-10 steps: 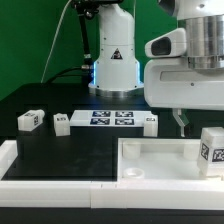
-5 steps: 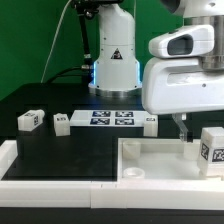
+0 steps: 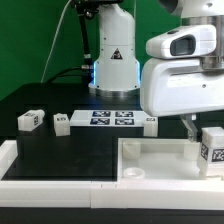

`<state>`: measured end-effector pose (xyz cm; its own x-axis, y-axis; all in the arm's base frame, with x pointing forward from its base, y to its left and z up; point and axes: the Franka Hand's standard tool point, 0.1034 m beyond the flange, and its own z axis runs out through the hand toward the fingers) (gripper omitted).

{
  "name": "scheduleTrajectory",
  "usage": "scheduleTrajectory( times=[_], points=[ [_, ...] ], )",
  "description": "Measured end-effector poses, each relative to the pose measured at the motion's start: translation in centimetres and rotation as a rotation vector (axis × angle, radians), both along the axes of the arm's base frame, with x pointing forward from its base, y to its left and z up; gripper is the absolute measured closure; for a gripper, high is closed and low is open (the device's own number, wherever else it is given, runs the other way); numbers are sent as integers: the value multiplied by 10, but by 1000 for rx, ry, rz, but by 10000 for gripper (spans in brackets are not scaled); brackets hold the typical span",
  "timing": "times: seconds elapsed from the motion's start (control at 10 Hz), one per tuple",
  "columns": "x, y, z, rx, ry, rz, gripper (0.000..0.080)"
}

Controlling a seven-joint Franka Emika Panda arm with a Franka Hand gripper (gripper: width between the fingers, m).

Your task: Assemble one leg

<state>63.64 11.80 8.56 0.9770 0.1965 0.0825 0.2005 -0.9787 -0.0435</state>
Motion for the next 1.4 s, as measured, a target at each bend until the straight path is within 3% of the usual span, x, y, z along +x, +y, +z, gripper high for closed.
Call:
scheduleTrajectory(
  times=[0.1,0.3,1.0,1.3,1.4],
  points=[
    [0,0,0,2,1,-10,508],
    [0,0,0,9,1,-73,508],
    [-2,-1,-2,110,42,-1199,507],
    [-2,-1,-2,143,73,-1415,506],
    [-2,-1,-2,146,76,-1421,449]
  ],
)
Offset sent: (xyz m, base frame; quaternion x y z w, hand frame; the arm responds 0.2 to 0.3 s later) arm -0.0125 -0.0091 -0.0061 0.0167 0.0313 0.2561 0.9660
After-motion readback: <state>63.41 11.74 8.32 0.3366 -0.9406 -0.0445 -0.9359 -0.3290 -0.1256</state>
